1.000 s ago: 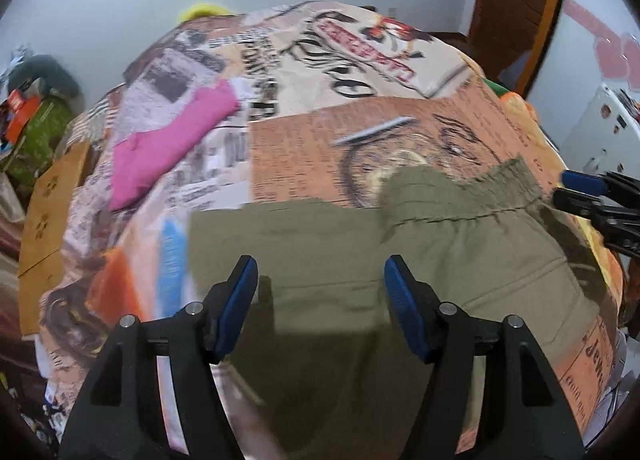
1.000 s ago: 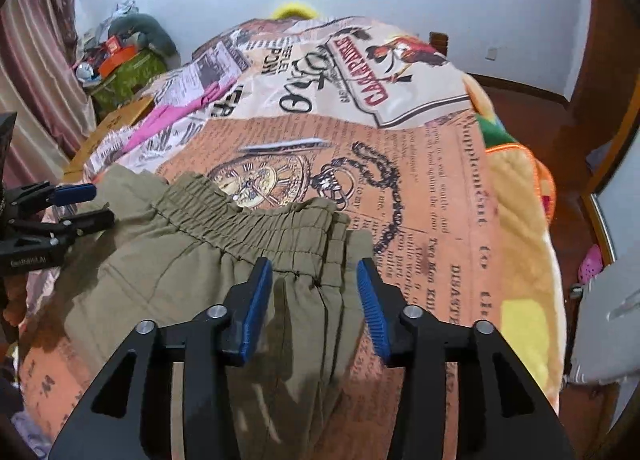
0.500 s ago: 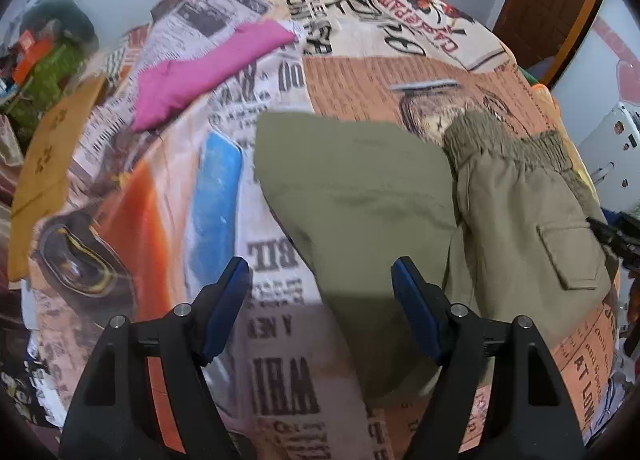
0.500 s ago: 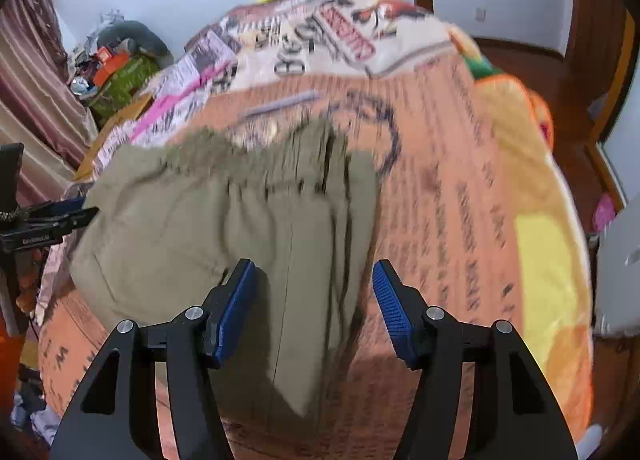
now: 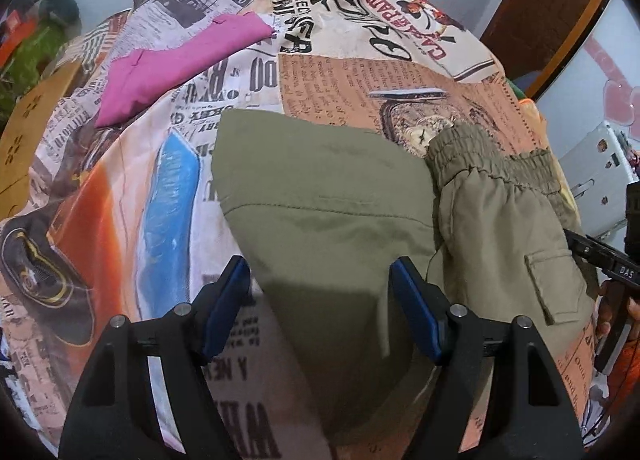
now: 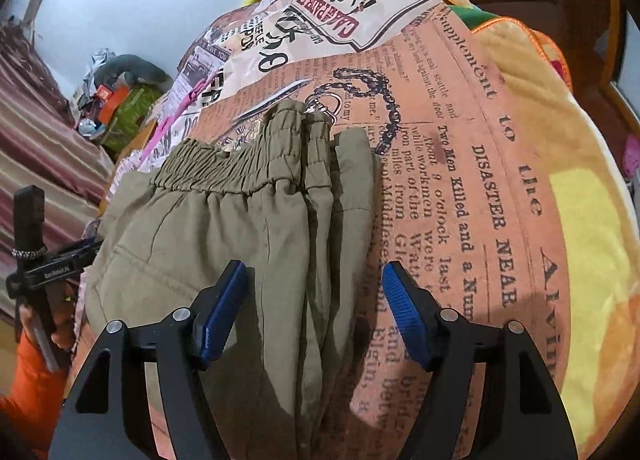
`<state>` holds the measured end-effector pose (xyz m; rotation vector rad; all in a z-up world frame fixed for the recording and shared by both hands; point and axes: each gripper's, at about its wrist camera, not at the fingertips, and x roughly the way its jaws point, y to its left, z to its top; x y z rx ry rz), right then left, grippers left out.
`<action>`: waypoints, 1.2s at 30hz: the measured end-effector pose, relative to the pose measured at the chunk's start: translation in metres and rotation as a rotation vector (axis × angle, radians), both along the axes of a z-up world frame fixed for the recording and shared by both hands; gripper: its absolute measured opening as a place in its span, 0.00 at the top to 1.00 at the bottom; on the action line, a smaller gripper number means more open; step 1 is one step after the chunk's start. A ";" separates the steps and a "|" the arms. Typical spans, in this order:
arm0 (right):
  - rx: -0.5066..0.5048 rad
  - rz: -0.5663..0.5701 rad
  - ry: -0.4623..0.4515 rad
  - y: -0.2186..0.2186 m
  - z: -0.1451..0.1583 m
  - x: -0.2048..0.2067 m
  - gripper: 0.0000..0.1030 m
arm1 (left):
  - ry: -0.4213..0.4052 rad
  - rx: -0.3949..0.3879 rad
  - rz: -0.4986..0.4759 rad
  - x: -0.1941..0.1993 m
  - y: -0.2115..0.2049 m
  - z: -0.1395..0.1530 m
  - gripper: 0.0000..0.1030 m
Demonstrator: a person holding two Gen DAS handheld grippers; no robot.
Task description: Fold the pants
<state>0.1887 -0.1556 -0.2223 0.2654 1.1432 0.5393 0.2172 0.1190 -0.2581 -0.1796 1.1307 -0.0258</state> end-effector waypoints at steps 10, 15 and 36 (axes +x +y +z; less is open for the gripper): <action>0.006 0.013 -0.038 0.002 0.005 0.009 0.64 | -0.009 -0.029 0.003 0.015 -0.002 0.003 0.77; -0.002 -0.010 -0.071 -0.002 0.014 0.011 0.80 | -0.054 0.014 0.001 0.010 -0.008 0.016 0.92; -0.016 0.085 -0.304 0.046 0.093 0.027 0.90 | -0.264 0.092 0.024 0.000 0.009 0.098 0.98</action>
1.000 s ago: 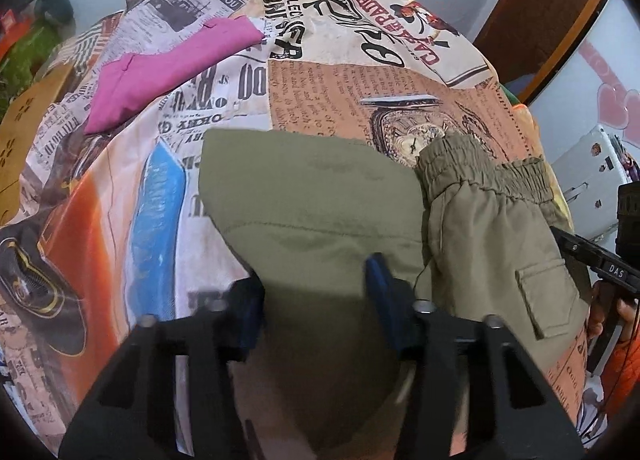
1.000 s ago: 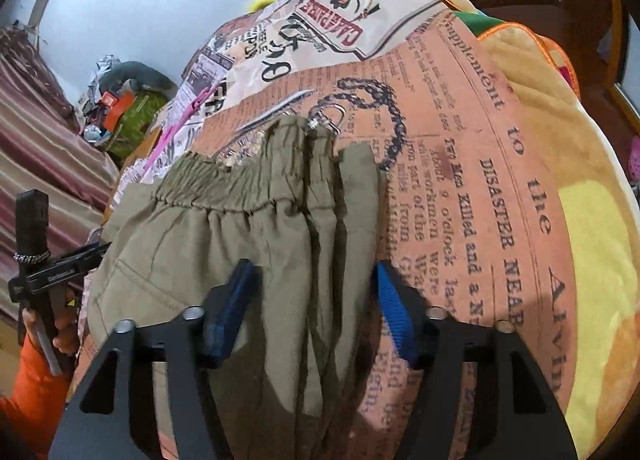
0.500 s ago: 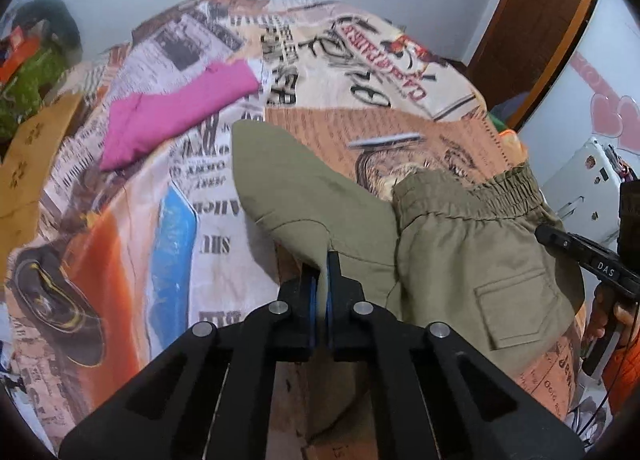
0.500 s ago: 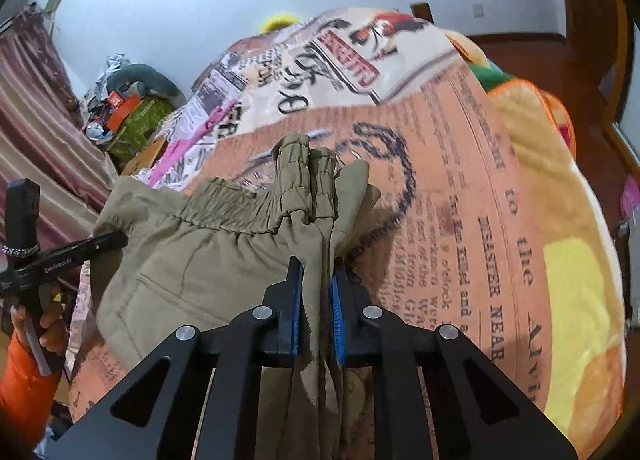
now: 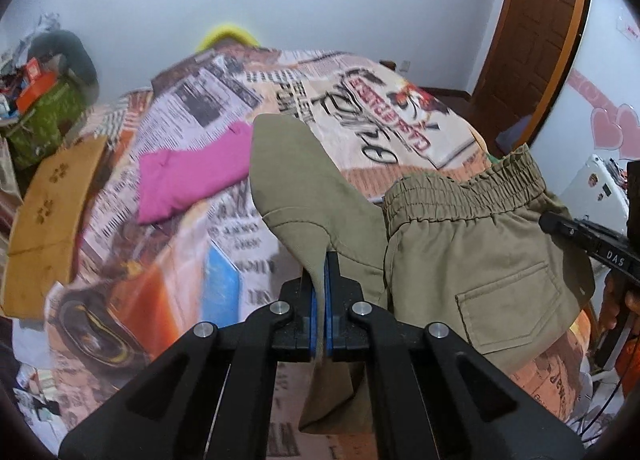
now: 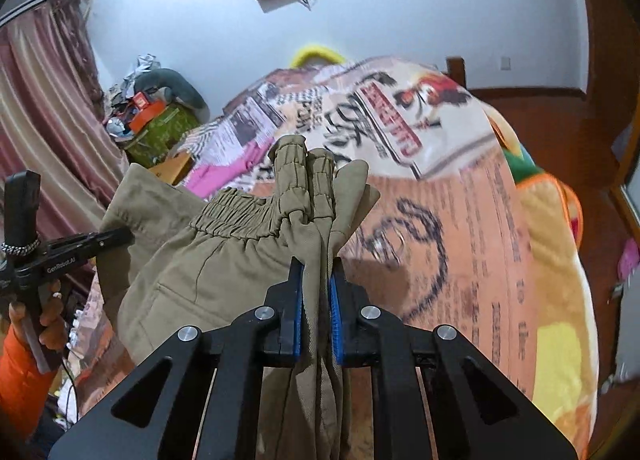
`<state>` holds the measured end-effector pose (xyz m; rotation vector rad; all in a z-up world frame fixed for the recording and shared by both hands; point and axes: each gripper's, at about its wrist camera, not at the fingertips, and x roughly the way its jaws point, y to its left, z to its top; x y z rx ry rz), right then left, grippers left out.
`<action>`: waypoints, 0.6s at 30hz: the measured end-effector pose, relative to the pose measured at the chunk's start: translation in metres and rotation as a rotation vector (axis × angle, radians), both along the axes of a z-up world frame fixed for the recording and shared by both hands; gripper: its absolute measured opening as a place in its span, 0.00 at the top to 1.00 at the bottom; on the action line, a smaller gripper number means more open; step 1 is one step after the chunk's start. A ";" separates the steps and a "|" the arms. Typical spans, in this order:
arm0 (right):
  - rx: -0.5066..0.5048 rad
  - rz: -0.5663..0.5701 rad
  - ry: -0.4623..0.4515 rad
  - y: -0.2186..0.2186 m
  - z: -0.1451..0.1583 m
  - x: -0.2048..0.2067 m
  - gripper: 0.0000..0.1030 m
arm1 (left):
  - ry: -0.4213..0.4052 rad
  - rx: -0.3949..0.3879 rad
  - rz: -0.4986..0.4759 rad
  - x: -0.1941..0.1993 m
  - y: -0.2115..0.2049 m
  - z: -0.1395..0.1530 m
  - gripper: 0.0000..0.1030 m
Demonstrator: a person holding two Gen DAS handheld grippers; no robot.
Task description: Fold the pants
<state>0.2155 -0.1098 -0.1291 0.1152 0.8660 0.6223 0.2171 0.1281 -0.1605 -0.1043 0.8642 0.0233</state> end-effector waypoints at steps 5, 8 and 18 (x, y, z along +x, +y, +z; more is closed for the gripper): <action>0.002 0.033 -0.061 0.023 0.019 0.017 0.91 | -0.031 0.015 0.031 0.009 0.022 0.015 0.98; 0.009 0.048 -0.093 0.041 0.027 0.030 0.91 | -0.051 -0.011 0.071 0.016 0.043 0.021 0.98; -0.029 0.131 -0.137 0.114 0.023 0.073 0.91 | -0.062 0.012 0.159 0.042 0.107 0.016 0.98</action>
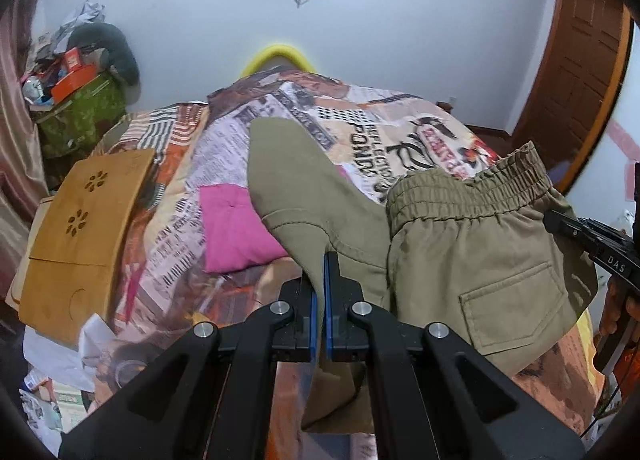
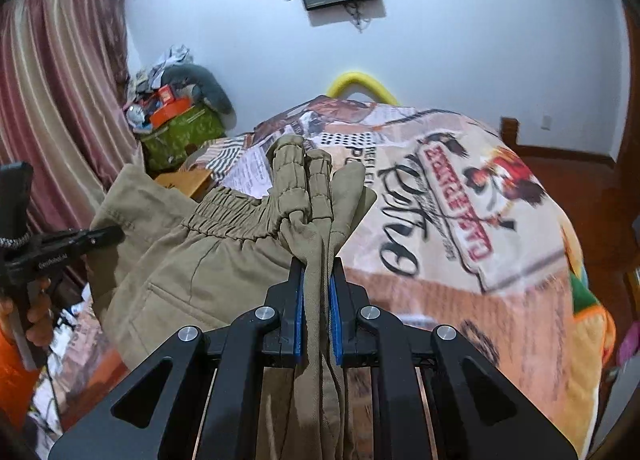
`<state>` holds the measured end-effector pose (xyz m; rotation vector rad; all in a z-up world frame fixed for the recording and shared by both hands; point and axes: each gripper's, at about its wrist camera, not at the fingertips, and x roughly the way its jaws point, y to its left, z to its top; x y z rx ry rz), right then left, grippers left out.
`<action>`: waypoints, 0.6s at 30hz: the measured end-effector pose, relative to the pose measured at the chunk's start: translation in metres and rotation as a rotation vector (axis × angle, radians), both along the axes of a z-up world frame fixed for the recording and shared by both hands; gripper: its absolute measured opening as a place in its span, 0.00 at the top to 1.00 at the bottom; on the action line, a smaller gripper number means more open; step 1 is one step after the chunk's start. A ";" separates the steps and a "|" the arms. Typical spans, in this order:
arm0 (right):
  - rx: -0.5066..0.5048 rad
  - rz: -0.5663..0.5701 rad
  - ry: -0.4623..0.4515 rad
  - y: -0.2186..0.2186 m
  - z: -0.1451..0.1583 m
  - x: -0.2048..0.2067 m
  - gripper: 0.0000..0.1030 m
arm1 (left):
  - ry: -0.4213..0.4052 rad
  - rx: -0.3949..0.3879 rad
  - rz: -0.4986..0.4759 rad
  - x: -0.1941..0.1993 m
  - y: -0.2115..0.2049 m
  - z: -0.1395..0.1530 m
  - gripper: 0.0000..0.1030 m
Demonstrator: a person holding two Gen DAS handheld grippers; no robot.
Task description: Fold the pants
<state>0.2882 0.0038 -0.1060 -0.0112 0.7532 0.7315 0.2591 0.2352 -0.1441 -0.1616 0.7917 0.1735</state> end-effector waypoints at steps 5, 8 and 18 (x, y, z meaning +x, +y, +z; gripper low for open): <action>-0.012 0.035 -0.008 0.037 -0.009 0.022 0.91 | -0.008 0.042 0.036 0.015 0.027 -0.006 0.98; -0.015 0.051 -0.013 0.061 -0.013 0.037 0.91 | -0.012 0.064 0.072 0.030 0.050 -0.013 0.98; 0.014 0.037 -0.039 0.128 -0.020 0.093 0.91 | -0.028 0.032 0.168 0.089 0.119 -0.039 0.98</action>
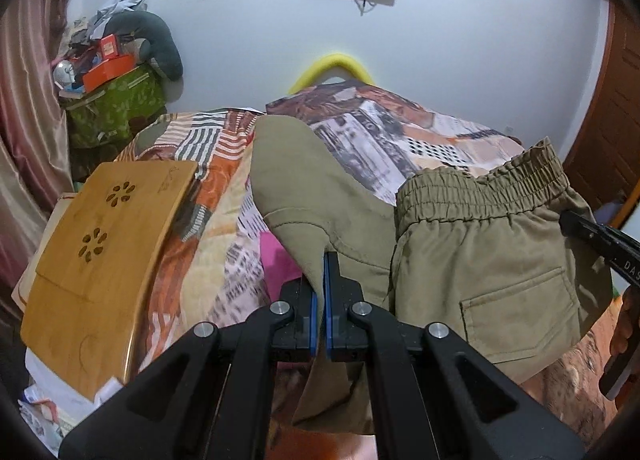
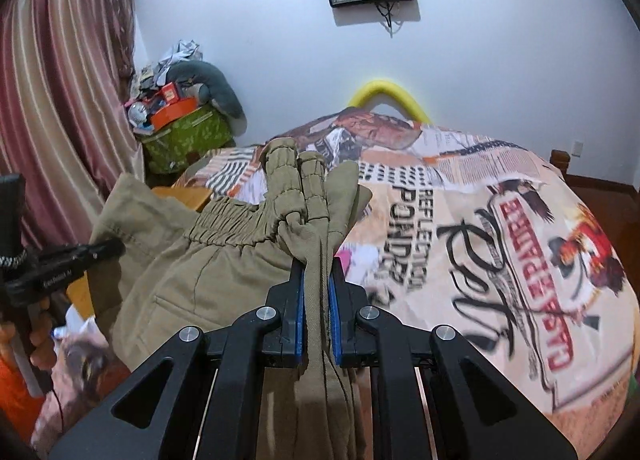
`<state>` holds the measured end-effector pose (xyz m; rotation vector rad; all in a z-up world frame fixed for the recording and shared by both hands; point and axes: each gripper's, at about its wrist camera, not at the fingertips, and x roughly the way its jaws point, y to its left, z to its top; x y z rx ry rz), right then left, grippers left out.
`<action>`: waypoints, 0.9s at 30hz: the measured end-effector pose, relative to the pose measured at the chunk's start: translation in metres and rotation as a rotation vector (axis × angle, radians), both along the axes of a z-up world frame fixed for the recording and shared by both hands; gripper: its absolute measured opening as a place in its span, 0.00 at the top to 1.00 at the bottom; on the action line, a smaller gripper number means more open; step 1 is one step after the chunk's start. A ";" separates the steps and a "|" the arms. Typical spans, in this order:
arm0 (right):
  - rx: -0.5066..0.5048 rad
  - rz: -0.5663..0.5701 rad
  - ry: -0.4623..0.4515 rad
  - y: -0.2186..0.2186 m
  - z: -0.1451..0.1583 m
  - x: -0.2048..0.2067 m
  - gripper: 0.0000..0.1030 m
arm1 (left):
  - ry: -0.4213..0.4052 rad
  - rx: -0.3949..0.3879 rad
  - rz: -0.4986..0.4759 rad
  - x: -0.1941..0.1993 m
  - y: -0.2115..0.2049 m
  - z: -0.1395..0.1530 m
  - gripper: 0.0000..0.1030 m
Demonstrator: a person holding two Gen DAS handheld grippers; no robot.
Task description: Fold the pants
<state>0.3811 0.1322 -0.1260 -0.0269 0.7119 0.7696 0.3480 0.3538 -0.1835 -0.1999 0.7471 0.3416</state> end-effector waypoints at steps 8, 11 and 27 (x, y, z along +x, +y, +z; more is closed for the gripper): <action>-0.065 -0.022 0.056 0.036 -0.045 0.037 0.91 | 0.127 -0.029 0.017 0.046 0.040 -0.064 0.97; -0.144 -0.010 0.083 0.046 -0.067 0.039 0.91 | 0.224 -0.065 0.017 0.055 0.052 -0.101 0.97; -0.191 0.002 0.208 -0.004 -0.069 0.022 0.71 | 0.351 0.095 0.043 0.012 0.033 -0.110 0.86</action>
